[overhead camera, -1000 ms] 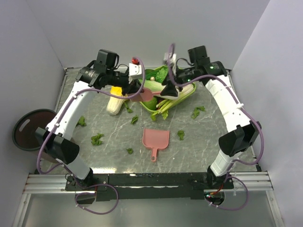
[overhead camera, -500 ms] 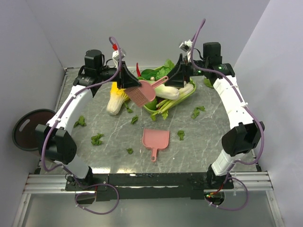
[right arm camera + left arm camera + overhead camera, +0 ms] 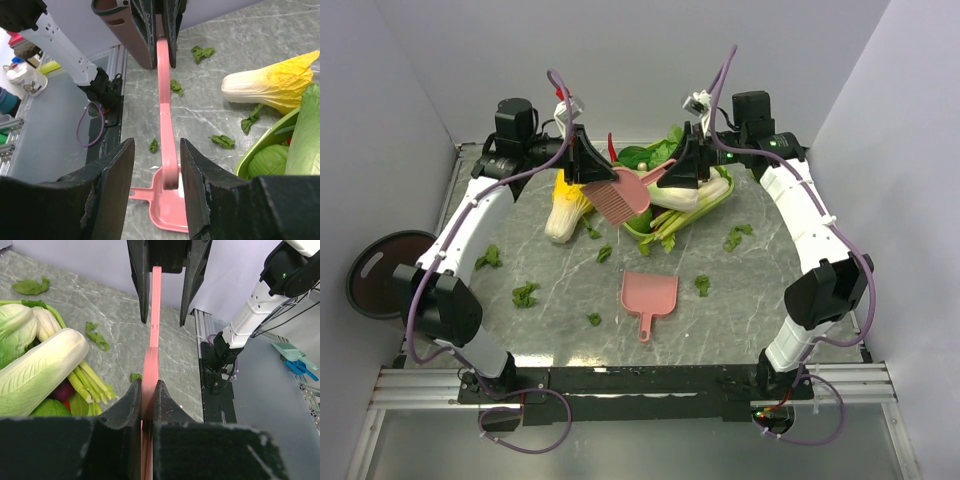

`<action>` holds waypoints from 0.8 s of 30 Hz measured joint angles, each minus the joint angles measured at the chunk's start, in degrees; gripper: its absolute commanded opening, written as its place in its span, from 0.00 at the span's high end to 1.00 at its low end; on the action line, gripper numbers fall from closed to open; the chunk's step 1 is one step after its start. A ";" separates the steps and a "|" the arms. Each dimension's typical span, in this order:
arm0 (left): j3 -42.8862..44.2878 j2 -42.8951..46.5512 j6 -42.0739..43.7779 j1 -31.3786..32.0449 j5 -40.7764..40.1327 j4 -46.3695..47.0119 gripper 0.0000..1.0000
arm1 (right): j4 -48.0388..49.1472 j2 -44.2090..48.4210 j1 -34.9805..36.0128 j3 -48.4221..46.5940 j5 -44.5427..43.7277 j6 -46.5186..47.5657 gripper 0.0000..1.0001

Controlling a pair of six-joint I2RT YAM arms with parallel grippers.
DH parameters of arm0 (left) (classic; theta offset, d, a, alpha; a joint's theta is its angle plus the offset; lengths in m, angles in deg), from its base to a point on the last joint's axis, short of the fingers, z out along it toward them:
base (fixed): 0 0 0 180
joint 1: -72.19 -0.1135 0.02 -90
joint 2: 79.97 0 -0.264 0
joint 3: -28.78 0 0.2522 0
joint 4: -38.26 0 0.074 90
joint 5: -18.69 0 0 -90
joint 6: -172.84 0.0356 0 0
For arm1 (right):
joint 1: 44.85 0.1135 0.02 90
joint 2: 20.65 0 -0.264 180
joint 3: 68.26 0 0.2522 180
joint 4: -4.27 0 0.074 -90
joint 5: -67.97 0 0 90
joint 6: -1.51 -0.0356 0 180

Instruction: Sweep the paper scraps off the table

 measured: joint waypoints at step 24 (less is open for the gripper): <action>2.97 -2.23 0.46 0.24 3.13 -1.57 0.99 | 5.33 -1.62 1.68 -0.28 2.23 -7.65 0.84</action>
